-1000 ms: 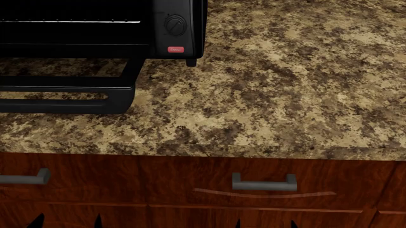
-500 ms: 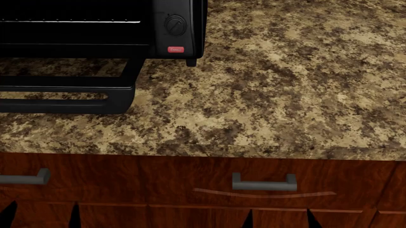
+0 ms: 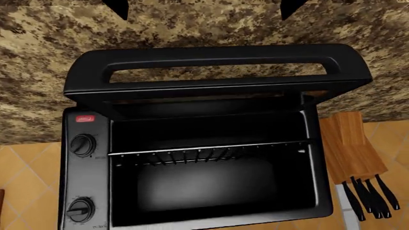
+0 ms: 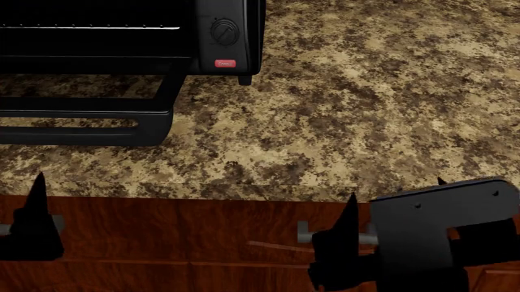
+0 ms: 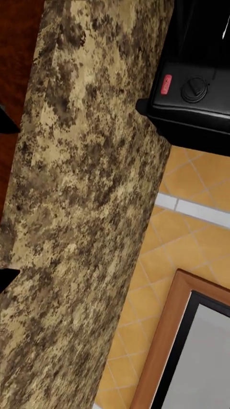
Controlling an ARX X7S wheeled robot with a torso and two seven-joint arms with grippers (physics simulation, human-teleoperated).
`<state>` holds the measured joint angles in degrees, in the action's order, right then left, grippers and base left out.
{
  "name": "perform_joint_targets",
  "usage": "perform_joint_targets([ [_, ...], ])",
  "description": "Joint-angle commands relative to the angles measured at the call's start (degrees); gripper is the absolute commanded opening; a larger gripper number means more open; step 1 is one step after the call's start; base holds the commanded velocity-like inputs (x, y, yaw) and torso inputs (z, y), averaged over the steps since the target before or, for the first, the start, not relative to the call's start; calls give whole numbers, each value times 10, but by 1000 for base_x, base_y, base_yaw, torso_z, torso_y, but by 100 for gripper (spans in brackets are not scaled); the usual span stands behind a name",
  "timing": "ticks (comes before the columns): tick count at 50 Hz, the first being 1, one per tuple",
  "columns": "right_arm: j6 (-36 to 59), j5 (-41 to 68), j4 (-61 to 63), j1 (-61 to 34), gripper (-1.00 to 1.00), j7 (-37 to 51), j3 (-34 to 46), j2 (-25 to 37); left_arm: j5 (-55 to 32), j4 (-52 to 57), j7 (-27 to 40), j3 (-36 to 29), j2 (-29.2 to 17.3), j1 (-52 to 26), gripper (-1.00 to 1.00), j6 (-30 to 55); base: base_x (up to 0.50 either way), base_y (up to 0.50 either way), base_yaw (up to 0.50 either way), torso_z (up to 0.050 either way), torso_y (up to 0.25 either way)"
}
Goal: Fully slide the toaster oven rack0 out.
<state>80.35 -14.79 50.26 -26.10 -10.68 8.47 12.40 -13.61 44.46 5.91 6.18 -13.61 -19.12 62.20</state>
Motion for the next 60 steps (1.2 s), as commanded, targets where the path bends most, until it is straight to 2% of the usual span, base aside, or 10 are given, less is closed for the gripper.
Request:
perform_joint_targets([
  [1, 96, -422, -63, -161, 100, -382, 76, -34, -31, -8, -5, 20, -28, -161, 100, 155, 0, 0, 0, 0, 0],
  [4, 94, -506, -116, -223, 100, -473, 88, -29, -34, -36, -11, 9, -41, -208, 100, 170, 0, 0, 0, 0, 0],
  [8, 90, -535, -155, -264, 100, -521, 82, -32, -39, -63, -19, -4, -54, -253, 100, 189, 0, 0, 0, 0, 0],
  [17, 75, -556, -217, -327, 100, -549, 62, -27, -47, -108, -32, -41, -78, -322, 100, 212, 0, 0, 0, 0, 0],
  [23, 62, -547, -223, -320, 100, -540, 39, -39, -45, -131, -35, -47, -82, -326, 100, 194, 33, 0, 0, 0, 0],
  [34, 35, -532, -235, -313, 100, -522, 27, -46, -45, -143, -34, -51, -82, -319, 100, 173, 500, -1, 0, 0, 0],
  [60, 34, -548, -207, -273, 100, -532, 23, -56, -54, -123, -30, -37, -85, -305, 100, 182, 463, 0, 0, 0, 1],
])
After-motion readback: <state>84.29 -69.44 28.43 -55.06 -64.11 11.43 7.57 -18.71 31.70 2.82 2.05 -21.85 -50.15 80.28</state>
